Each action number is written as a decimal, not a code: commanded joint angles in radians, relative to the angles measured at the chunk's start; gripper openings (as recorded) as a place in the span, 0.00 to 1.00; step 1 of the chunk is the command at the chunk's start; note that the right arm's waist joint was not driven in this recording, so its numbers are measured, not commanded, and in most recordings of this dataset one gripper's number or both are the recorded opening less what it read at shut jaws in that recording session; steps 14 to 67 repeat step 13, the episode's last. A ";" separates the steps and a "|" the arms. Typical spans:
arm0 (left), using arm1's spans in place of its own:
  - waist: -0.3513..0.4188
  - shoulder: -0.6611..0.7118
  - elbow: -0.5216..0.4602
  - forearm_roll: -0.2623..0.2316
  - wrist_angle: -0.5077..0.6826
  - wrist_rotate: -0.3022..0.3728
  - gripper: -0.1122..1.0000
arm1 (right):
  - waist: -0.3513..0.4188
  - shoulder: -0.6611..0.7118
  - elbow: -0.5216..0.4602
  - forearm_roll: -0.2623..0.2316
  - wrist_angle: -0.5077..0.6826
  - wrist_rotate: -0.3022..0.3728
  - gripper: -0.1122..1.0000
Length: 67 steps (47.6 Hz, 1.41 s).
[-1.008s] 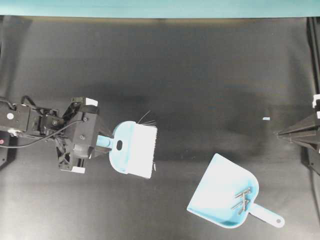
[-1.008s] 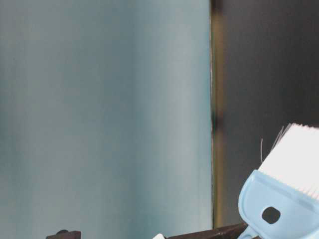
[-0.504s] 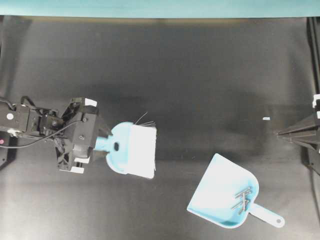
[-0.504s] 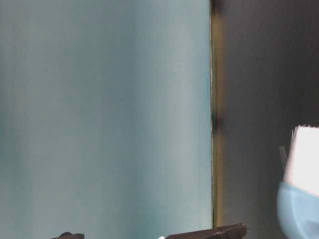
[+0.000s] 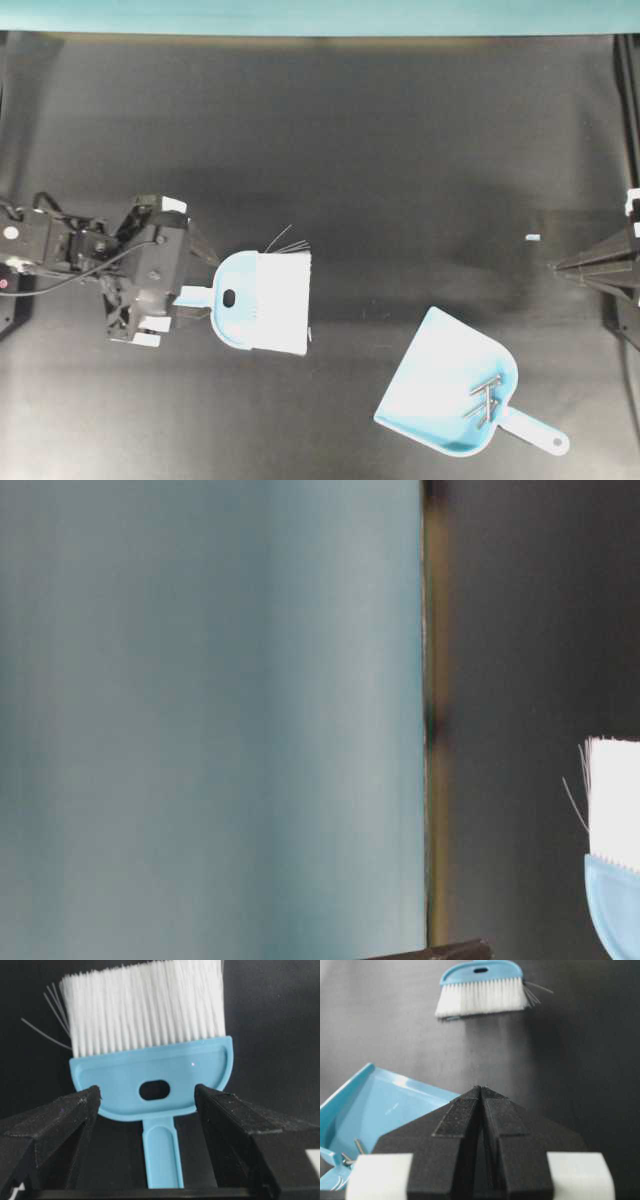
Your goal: Hold the dustpan with a person, while the left arm uses a hand brush to gather the screws into the dustpan.
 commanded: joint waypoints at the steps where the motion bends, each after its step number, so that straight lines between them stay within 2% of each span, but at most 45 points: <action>1: -0.003 -0.037 -0.002 0.002 -0.009 0.002 0.76 | 0.000 0.005 -0.006 0.002 -0.005 0.008 0.10; 13: -0.002 -0.132 0.041 0.002 -0.023 0.003 0.76 | 0.000 0.005 -0.005 0.000 -0.005 0.008 0.10; 67: -0.002 -0.132 0.041 0.002 -0.023 0.003 0.76 | 0.000 0.005 -0.005 0.000 -0.005 0.008 0.10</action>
